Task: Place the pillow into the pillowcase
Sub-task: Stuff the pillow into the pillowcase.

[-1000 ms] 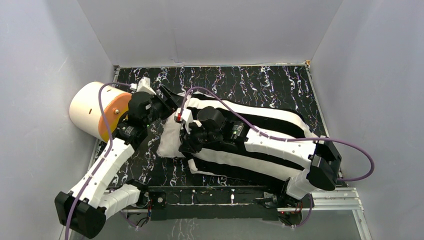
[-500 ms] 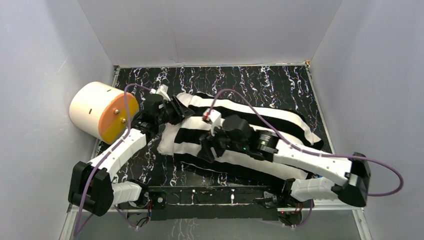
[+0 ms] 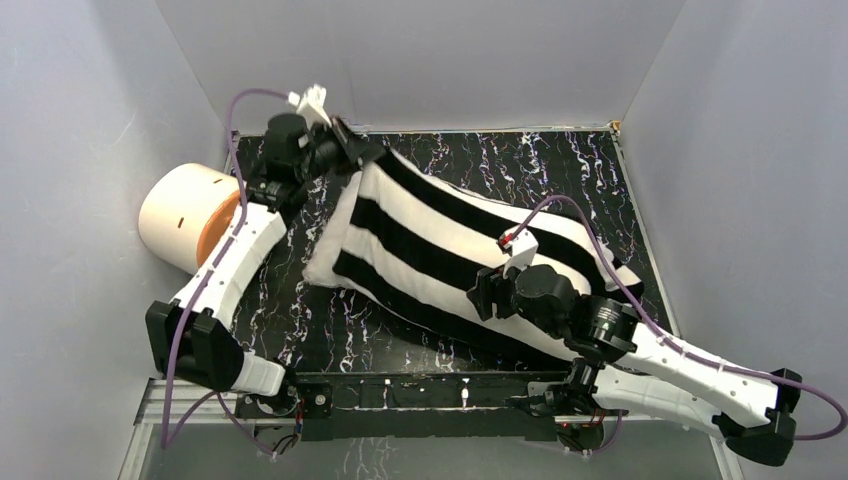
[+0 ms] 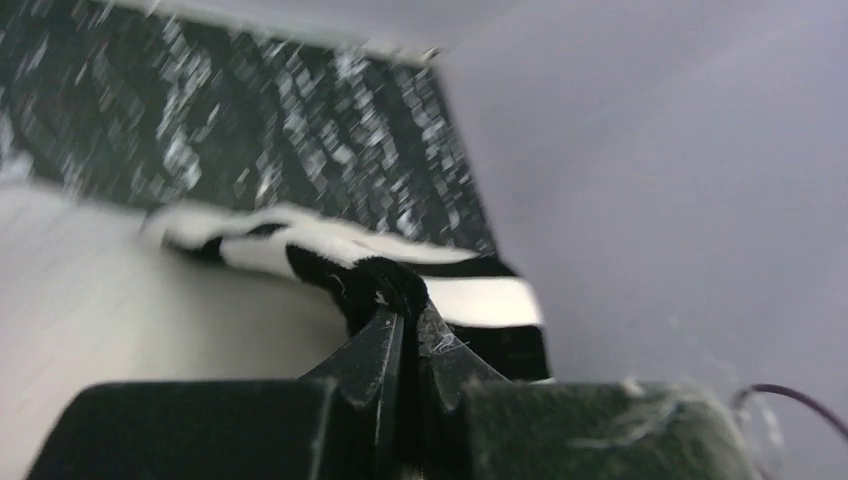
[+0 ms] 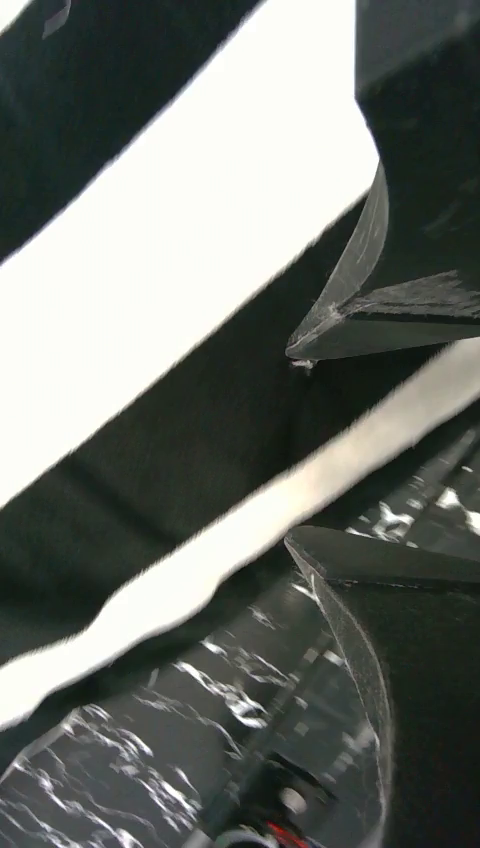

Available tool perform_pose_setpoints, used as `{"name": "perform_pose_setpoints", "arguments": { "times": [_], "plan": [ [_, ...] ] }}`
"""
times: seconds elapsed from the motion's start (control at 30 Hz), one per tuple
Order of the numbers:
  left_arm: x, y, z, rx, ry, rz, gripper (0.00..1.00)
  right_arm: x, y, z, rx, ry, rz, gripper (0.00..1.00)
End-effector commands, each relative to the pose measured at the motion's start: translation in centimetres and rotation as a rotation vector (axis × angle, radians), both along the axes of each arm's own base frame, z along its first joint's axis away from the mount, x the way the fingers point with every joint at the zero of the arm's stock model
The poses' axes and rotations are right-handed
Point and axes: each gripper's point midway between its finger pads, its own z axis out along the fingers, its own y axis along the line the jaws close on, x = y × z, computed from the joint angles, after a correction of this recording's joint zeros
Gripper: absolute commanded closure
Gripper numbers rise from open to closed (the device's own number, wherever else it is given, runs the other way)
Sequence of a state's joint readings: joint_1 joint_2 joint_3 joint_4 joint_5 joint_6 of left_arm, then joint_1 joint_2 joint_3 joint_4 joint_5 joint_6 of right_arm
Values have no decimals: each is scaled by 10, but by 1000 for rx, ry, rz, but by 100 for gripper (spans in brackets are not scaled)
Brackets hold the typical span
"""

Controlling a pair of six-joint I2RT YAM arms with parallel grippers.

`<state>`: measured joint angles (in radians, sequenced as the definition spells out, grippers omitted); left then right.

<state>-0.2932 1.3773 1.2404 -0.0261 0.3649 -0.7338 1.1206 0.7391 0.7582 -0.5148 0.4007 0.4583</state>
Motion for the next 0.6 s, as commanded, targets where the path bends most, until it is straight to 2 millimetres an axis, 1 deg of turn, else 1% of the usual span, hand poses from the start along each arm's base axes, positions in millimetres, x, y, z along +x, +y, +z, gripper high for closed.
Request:
{"name": "perform_pose_setpoints", "arguments": {
  "times": [0.0, 0.03, 0.07, 0.1, 0.13, 0.17, 0.2, 0.23, 0.27, 0.33, 0.4, 0.43, 0.47, 0.5, 0.57],
  "plan": [
    [9, -14, 173, -165, -432, -124, 100, 57, 10, 22, 44, -253, -101, 31],
    [9, -21, 199, -209, -475, -165, 100, 67, 21, 21, 64, -257, -83, 31],
    [9, -28, 220, -253, -500, -210, 100, 80, 30, 24, 93, -250, -72, 31],
    [7, -33, 240, -291, -524, -249, 100, 95, 39, 23, 119, -231, -62, 31],
    [6, -37, 255, -319, -534, -281, 100, 110, 49, 25, 147, -210, -49, 31],
    [4, -40, 269, -329, -555, -304, 100, 125, 56, 26, 170, -195, -44, 32],
    [3, -42, 278, -325, -567, -314, 100, 140, 66, 27, 190, -183, -30, 33],
    [2, -43, 283, -317, -575, -318, 100, 154, 72, 30, 207, -175, -32, 33],
    [1, -43, 287, -311, -578, -314, 100, 167, 79, 26, 216, -153, -39, 33],
    [3, -41, 280, -299, -553, -292, 100, 185, 89, 17, 229, -114, -46, 32],
    [7, -35, 263, -262, -518, -243, 100, 195, 90, 3, 226, -71, -67, 31],
    [10, -28, 247, -207, -480, -192, 100, 198, 85, -6, 208, -42, -85, 31],
    [20, -21, 225, -143, -432, -130, 100, 199, 77, -11, 181, -24, -110, 31],
    [26, -10, 207, -69, -409, -64, 99, 198, 68, -14, 162, -13, -140, 29],
    [36, 16, 175, 65, -365, 61, 99, 190, 51, -9, 182, 13, -168, 25]
  ]
}}
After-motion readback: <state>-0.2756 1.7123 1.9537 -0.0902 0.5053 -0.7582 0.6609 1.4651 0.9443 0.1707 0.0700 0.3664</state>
